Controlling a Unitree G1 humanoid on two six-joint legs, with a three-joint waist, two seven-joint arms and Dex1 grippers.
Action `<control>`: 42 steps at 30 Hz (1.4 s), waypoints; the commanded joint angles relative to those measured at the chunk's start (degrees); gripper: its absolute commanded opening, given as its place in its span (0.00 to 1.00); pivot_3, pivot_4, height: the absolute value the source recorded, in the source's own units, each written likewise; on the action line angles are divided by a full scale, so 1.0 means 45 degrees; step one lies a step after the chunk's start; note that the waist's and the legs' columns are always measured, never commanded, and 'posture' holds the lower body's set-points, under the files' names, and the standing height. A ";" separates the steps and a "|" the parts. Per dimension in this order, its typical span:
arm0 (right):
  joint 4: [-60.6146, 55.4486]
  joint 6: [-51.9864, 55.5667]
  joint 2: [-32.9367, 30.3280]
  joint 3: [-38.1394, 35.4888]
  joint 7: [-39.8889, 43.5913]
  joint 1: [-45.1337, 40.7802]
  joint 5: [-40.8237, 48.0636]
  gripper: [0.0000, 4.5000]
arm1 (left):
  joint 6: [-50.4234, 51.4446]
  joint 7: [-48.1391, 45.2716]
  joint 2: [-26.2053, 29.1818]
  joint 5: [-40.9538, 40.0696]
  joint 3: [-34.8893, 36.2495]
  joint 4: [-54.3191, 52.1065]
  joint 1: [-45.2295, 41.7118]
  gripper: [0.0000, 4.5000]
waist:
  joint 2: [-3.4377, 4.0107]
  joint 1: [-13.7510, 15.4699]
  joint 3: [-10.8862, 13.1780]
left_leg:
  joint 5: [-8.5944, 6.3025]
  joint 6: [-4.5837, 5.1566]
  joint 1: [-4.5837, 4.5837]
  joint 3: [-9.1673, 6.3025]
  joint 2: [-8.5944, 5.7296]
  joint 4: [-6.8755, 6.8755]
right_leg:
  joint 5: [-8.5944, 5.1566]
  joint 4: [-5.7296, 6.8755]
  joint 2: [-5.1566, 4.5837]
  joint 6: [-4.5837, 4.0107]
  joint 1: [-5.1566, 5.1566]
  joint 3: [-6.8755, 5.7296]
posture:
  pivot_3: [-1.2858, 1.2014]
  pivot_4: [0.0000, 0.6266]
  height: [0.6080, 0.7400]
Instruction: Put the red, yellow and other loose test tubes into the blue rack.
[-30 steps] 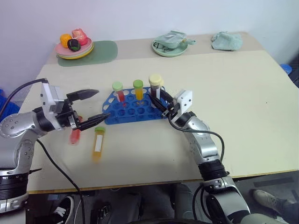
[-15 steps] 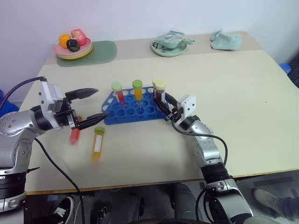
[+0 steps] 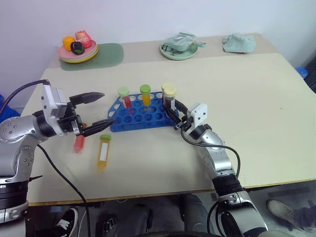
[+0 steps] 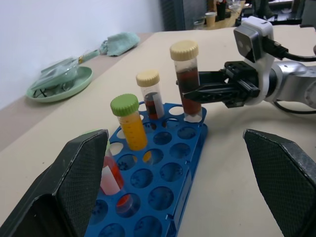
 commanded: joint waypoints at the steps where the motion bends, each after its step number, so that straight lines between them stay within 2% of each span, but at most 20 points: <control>1: -0.0549 0.0163 0.0171 0.0185 -0.0075 0.0016 0.0096 0.27 | -0.0044 0.0025 0.0054 -0.0155 0.0242 -0.0095 -0.0145 1.00 | 0.0000 -0.0005 0.0000 | 0.0000 0.0000 0.0000 0.0000 0.0000 0.0000 | 0.0000 0.0000 0.0000 0.0000 0.0000 0.0000 | 0.52 0.24 1.00; 8: 0.0246 -0.0062 0.0176 0.0003 -0.0113 -0.0641 0.0038 0.27 | 0.0019 0.0169 -0.0010 -0.0195 0.0211 -0.0261 -0.0108 1.00 | 0.0000 -0.0016 0.0000 | 0.0000 0.0000 0.0000 0.0001 0.0001 -0.0001 | 0.0000 0.0000 0.0000 -0.0001 -0.0002 0.0001 | 0.52 0.24 1.00; 16: 0.0189 0.0305 0.0159 0.0074 0.0474 -0.0419 0.0537 0.27 | 0.0102 0.0339 0.0004 -0.0217 0.0257 -0.0415 -0.0060 1.00 | 0.0000 -0.0016 0.0000 | 0.0000 0.0000 0.0001 0.0001 0.0001 -0.0001 | 0.0001 0.0000 0.0001 -0.0001 -0.0002 0.0000 | 0.52 0.24 1.00; 19: 0.0011 0.0294 0.0068 0.0024 0.0448 -0.0342 0.0490 0.53 | 0.0177 0.0378 0.0000 -0.0227 0.0274 -0.0443 -0.0057 1.00 | 0.0000 -0.0014 0.0000 | 0.0000 0.0000 0.0001 0.0000 0.0002 -0.0001 | 0.0000 0.0000 0.0001 -0.0001 -0.0001 0.0000 | 0.52 0.24 1.00; 23: -0.0324 0.0510 -0.0017 0.0015 0.0598 -0.0160 0.0643 0.97 | 0.0201 0.0398 -0.0012 -0.0215 0.0258 -0.0459 -0.0058 1.00 | 0.0000 -0.0012 0.0000 | 0.0000 0.0000 0.0001 0.0001 0.0001 -0.0001 | 0.0000 0.0000 0.0000 -0.0001 -0.0001 0.0001 | 0.52 0.24 1.00; 24: -0.0381 0.0514 -0.0017 0.0010 0.0574 -0.0124 0.0627 0.99 | 0.0214 0.0420 -0.0030 -0.0233 0.0259 -0.0461 -0.0069 1.00 | 0.0000 -0.0011 0.0000 | 0.0000 0.0000 0.0001 0.0001 0.0002 -0.0001 | 0.0000 0.0000 0.0000 -0.0001 -0.0002 0.0001 | 0.52 0.24 1.00; 30: -0.0291 0.0293 -0.0008 0.0043 0.0247 -0.0149 0.0232 0.99 | 0.0311 0.0521 -0.0106 -0.0269 0.0199 -0.0546 -0.0126 1.00 | 0.0000 -0.0011 0.0000 | 0.0000 0.0000 0.0001 0.0001 0.0001 -0.0001 | 0.0001 0.0001 0.0001 -0.0001 -0.0003 0.0001 | 0.52 0.24 1.00; 36: -0.0633 0.0792 -0.0064 0.0071 0.0743 -0.0130 0.0630 0.99 | 0.0360 0.0556 -0.0152 -0.0207 0.0196 -0.0590 -0.0101 1.00 | 0.0000 -0.0011 0.0000 | 0.0000 0.0000 0.0001 0.0001 0.0001 -0.0001 | 0.0001 0.0000 0.0001 -0.0001 -0.0002 0.0001 | 0.52 0.24 1.00; 39: -0.0709 0.1023 -0.0082 0.0051 0.0700 -0.0202 0.0622 0.80 | 0.0446 0.0636 -0.0213 -0.0280 0.0229 -0.0623 -0.0085 1.00 | 0.0000 -0.0009 0.0000 | 0.0000 0.0000 0.0001 0.0001 0.0002 -0.0001 | 0.0001 0.0000 0.0001 -0.0001 -0.0002 0.0001 | 0.52 0.24 1.00; 42: -0.0859 0.1212 -0.0130 0.0107 0.0722 -0.0187 0.0592 0.49 | 0.0440 0.0668 -0.0240 -0.0264 0.0257 -0.0720 0.0022 1.00 | 0.0000 -0.0007 0.0000 | 0.0000 0.0000 0.0001 0.0001 0.0002 -0.0001 | 0.0001 0.0000 0.0000 -0.0001 -0.0002 0.0001 | 0.52 0.24 1.00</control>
